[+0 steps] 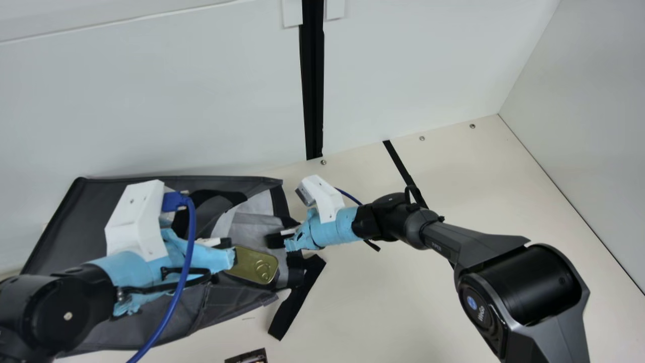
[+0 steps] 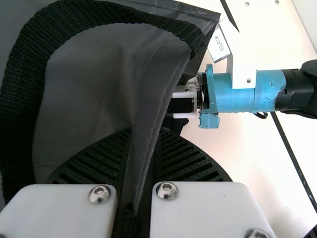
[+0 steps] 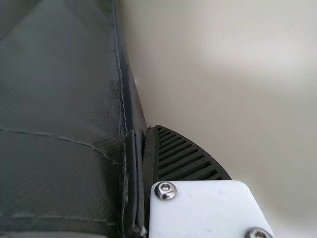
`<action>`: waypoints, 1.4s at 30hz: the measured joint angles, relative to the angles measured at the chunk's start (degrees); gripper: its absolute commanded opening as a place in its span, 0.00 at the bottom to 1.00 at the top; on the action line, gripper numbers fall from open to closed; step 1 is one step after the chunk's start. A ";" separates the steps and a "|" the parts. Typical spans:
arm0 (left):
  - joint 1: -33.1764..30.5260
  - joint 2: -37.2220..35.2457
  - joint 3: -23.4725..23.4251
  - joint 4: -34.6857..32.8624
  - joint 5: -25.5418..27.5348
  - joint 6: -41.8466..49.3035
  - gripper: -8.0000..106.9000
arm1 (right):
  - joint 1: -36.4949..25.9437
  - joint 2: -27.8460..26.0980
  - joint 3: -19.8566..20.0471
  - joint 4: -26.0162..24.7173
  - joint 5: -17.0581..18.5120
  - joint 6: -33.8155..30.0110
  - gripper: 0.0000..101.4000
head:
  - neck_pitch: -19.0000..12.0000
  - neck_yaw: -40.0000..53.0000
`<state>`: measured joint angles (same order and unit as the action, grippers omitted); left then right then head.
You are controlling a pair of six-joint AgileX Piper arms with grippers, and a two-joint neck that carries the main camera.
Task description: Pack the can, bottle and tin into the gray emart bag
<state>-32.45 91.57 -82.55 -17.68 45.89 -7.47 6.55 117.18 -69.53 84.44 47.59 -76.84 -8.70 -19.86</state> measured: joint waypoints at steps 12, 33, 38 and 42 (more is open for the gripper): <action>0.00 0.00 0.00 0.00 0.00 0.00 0.16 | -2.19 -3.96 3.41 1.16 3.49 0.91 0.00 | 0.00 -0.09; 4.09 3.11 -5.64 -6.81 -2.84 9.29 0.16 | -7.58 -15.63 8.93 0.78 9.60 3.78 0.00 | 0.00 -0.09; 5.27 3.42 -7.13 -8.81 -3.21 12.24 0.16 | -9.05 -19.19 9.80 0.84 11.24 5.40 0.00 | 0.00 -0.09; 6.22 3.42 -8.35 -9.92 -3.21 14.41 0.16 | -10.31 -22.41 10.54 0.55 12.74 6.78 0.00 | 0.00 -0.09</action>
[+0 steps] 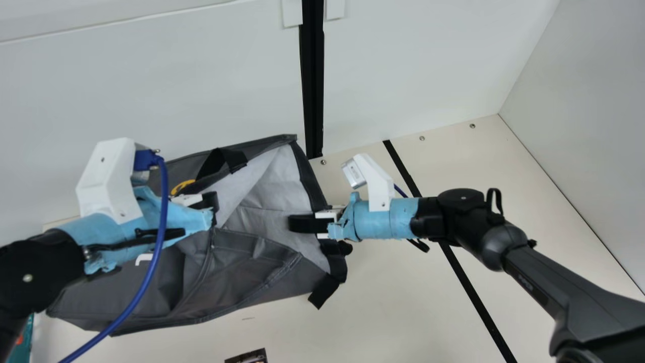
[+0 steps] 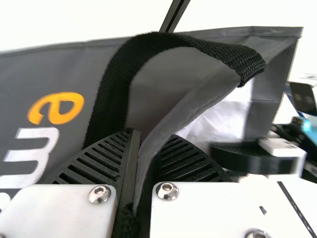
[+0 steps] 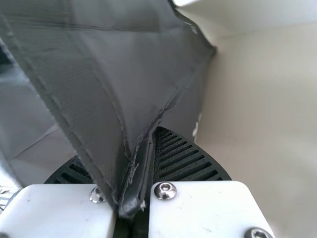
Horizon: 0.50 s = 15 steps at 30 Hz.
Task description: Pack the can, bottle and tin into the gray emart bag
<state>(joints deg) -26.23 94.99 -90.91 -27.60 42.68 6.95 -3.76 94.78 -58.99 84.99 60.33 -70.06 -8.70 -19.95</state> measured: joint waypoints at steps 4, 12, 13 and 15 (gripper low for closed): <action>0.57 -0.23 -1.14 -0.67 0.00 1.90 0.16 | -1.47 -3.42 0.64 -0.07 1.43 1.71 0.00 | 0.00 0.09; 1.28 -1.35 -3.66 -0.22 0.52 3.99 0.16 | -4.81 -10.50 1.32 -0.53 6.00 5.39 0.00 | 0.00 0.00; 1.28 -1.52 -3.80 0.03 0.66 4.10 0.16 | -5.25 -11.18 1.32 -0.53 6.39 5.76 0.00 | 0.00 0.00; 1.28 -2.00 -4.38 0.43 0.93 4.21 0.16 | -6.14 -12.94 1.43 -0.61 7.35 6.90 0.00 | 0.00 0.09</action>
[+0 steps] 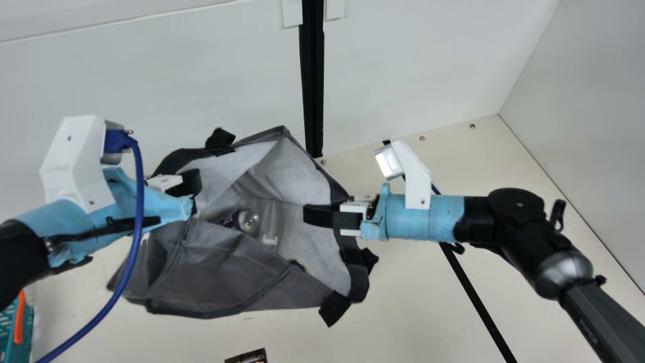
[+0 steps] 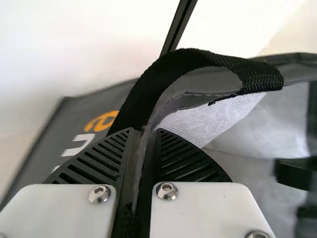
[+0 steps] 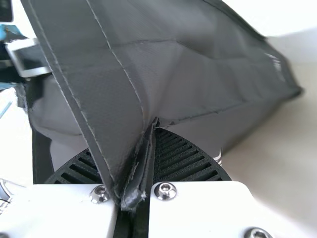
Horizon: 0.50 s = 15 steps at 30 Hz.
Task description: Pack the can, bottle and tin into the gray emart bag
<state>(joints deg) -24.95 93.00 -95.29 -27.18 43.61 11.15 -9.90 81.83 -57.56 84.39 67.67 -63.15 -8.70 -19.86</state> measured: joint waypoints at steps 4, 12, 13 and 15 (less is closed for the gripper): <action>-0.36 -0.72 -1.20 0.85 1.29 0.00 0.16 | -1.40 -3.12 0.27 -0.30 1.56 1.71 0.00 | 0.00 -0.09; -1.51 -2.65 -4.07 3.61 4.94 0.13 0.16 | -2.13 -10.48 0.60 -0.28 2.64 6.05 0.00 | 0.00 -0.09; -1.60 -2.95 -4.56 3.81 5.56 0.13 0.16 | -2.13 -11.27 0.67 -0.28 2.64 6.48 0.00 | 0.00 0.00; -1.84 -3.58 -5.58 4.31 6.66 0.13 0.16 | -2.08 -13.27 0.78 -0.22 2.58 7.84 0.00 | 0.00 -0.09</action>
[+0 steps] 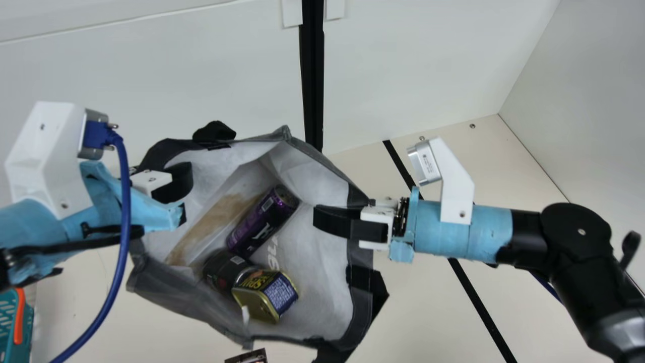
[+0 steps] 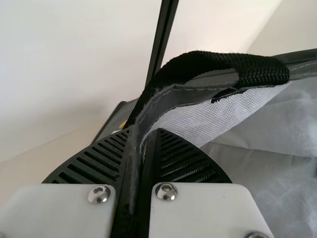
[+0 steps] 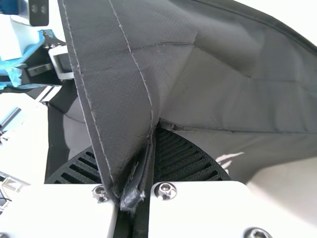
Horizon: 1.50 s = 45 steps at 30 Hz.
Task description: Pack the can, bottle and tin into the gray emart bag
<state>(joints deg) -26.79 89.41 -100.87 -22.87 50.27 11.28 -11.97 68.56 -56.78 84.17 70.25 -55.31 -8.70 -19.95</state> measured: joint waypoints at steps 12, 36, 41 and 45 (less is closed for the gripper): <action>-0.60 -2.20 -7.05 0.52 7.66 0.58 0.16 | -0.45 -10.85 -1.67 0.05 0.04 7.91 0.00 | 0.00 0.00; -3.03 -1.74 -14.87 -3.66 19.49 0.89 0.16 | -7.74 -19.23 -15.74 -17.21 0.21 18.42 0.00 | 0.00 0.00; -3.93 -0.96 -10.34 -4.31 19.69 2.38 0.16 | -8.96 -19.36 -17.82 -24.83 0.20 16.49 0.00 | 0.00 0.00; -3.95 -0.26 -8.81 -5.42 19.58 3.70 0.16 | -9.21 -18.96 -18.90 -29.23 -0.47 15.13 0.00 | 0.00 0.00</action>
<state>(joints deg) -30.74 89.15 -109.68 -28.28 69.86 14.98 -21.18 49.61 -75.68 54.94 69.78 -40.18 -8.70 -19.95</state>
